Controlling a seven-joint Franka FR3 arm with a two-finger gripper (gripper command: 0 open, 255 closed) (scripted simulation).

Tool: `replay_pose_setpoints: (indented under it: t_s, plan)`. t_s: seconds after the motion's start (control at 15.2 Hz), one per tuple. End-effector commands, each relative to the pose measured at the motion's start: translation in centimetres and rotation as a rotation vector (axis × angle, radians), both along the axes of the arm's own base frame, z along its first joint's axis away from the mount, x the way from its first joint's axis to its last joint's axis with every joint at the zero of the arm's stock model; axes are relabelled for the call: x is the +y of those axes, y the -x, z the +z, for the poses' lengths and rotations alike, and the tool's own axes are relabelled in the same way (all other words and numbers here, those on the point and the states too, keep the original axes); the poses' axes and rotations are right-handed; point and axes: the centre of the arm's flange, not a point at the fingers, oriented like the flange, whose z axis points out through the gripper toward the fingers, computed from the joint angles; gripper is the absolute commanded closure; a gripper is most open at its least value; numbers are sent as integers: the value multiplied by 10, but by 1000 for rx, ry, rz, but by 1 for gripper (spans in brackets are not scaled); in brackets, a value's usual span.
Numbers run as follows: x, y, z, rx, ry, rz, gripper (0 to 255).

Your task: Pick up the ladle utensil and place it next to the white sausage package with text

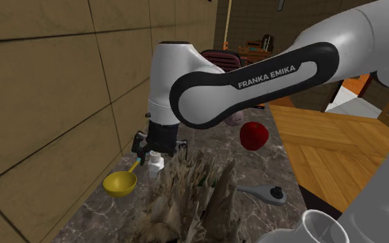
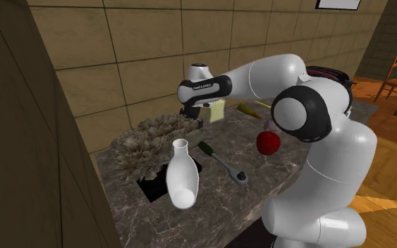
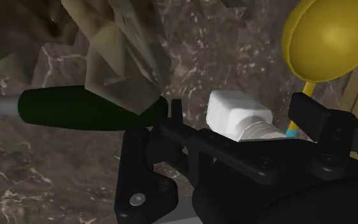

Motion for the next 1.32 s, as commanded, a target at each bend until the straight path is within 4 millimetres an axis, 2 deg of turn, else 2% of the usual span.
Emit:
replay_pose_setpoints:
  t_s: [0.0,0.26,0.33,0.79,1.25]
  plan:
    - [17,-18,-3,-7,-10,-55,0]
    - [46,-56,-8,-19,-28,-154,0]
    - [49,-60,-8,-20,-30,-164,0]
    - [56,-64,-48,-20,-30,-164,0]
    - [56,-64,-48,-20,-30,-164,0]
